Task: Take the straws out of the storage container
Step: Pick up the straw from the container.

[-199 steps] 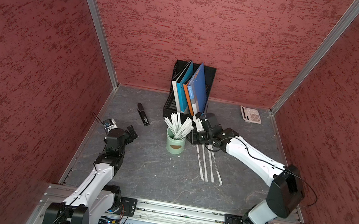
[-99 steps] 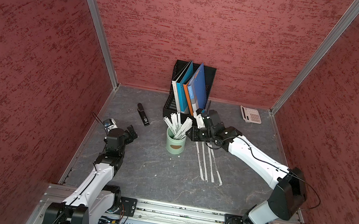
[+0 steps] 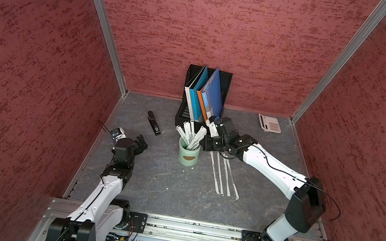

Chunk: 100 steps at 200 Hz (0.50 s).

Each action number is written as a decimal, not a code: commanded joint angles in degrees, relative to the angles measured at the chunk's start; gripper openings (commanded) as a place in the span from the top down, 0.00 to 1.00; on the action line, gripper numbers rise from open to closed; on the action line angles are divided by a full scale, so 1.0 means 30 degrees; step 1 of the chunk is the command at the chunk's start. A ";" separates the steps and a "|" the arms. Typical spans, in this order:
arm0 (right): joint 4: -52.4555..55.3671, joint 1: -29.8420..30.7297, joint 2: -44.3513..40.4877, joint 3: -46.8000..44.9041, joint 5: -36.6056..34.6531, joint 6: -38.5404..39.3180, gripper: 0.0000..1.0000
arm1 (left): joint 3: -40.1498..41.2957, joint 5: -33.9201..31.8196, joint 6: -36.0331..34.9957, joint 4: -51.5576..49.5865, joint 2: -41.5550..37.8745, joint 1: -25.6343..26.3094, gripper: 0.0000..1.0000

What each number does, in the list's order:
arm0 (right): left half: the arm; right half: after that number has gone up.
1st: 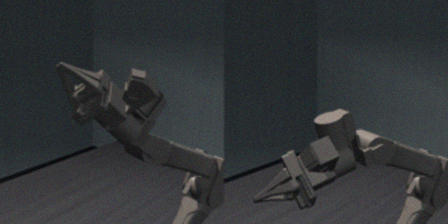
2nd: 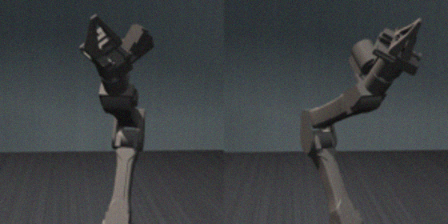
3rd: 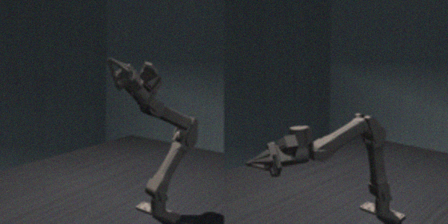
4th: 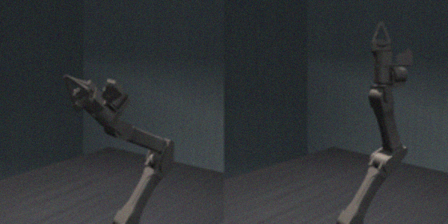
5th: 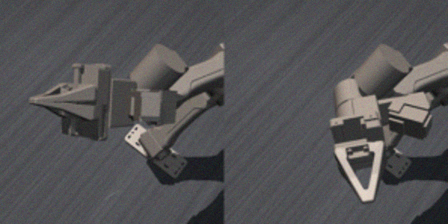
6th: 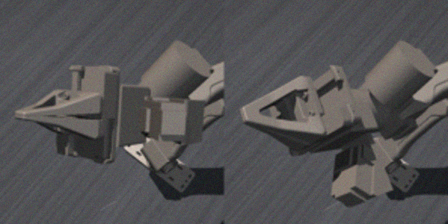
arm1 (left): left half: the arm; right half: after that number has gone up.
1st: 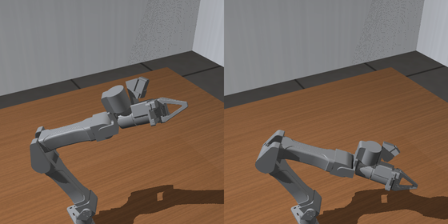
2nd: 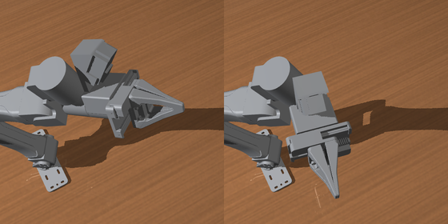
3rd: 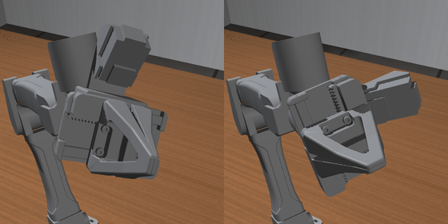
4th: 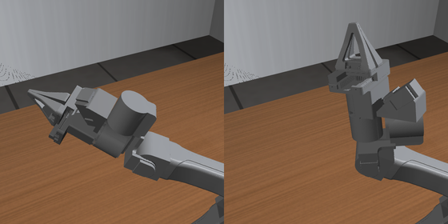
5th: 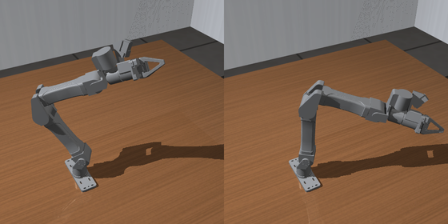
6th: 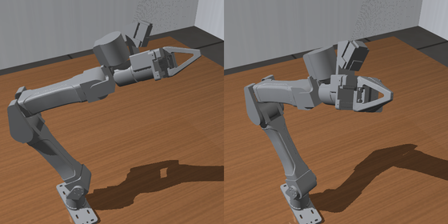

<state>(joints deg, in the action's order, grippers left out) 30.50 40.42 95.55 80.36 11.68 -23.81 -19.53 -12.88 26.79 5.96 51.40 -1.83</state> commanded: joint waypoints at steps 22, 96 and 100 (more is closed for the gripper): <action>0.0183 0.0075 0.0287 0.0743 -0.0232 0.0226 0.93 | -0.0522 0.0076 0.0110 -0.0133 0.0007 -0.0136 0.00; 0.0325 0.0090 0.0889 0.1244 -0.0247 0.0321 0.86 | -0.0523 0.0054 0.0095 -0.0112 0.0012 -0.0138 0.00; 0.0301 0.0093 0.0902 0.1266 -0.0226 0.0322 0.87 | -0.0522 0.0075 0.0121 -0.0110 0.0007 -0.0147 0.00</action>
<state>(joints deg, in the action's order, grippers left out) 30.96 40.42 97.58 81.93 11.64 -23.53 -19.53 -12.88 26.79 5.96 51.40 -1.93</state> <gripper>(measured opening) 0.148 0.995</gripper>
